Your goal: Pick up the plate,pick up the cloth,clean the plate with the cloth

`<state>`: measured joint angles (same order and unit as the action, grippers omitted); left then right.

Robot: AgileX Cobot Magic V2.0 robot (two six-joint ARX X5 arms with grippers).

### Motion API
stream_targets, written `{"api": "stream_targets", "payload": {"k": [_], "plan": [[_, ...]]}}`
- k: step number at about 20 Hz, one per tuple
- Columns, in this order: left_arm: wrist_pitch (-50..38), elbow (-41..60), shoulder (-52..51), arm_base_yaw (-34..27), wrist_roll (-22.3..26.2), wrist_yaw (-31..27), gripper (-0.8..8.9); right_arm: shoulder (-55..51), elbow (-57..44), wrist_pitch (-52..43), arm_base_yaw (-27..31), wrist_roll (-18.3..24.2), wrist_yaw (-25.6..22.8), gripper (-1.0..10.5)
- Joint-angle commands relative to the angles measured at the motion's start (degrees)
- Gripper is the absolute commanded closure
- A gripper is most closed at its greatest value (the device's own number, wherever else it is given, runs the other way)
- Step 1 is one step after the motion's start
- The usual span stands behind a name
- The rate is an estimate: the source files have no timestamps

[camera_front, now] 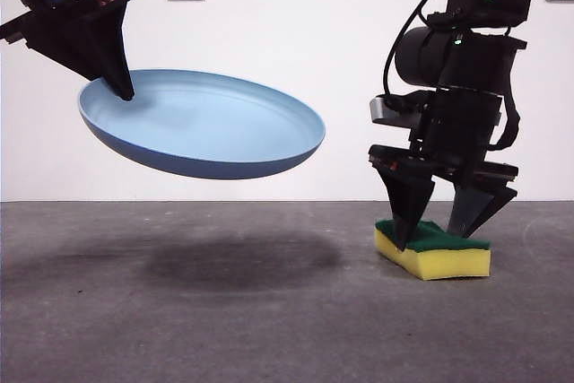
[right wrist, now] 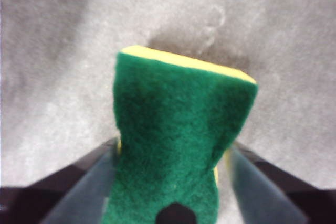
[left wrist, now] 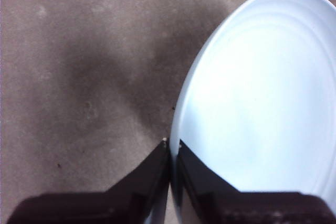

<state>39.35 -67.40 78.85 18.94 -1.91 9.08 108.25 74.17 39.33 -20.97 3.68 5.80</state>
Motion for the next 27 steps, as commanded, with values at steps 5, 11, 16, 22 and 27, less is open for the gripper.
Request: {"api": "stream_targets", "payload": {"k": [5, 11, 16, 22, 27], "plan": [[-0.3, 0.5, 0.1, 0.2, 0.7, 0.0, 8.21, 1.9, 0.0, 0.2, -0.9, -0.8, -0.2, 9.6], [-2.0, 0.5, 0.2, 0.2, 0.6, -0.1, 8.21, -10.2, 0.2, 0.4, -2.5, -4.8, 0.5, 9.6], [-4.4, 0.5, 0.3, 0.9, -1.6, 0.3, 8.21, -24.0, 0.2, -2.3, -6.9, -7.3, 9.0, 9.6], [-4.6, 0.5, 0.3, 3.6, -2.9, 8.0, 8.21, -22.1, 0.2, -9.2, -17.0, -9.0, -1.1, 9.6], [-6.2, 0.5, 0.2, 4.9, -4.4, 16.6, 8.21, -18.6, 0.2, -12.9, -19.7, -11.8, -1.5, 9.6]]}}
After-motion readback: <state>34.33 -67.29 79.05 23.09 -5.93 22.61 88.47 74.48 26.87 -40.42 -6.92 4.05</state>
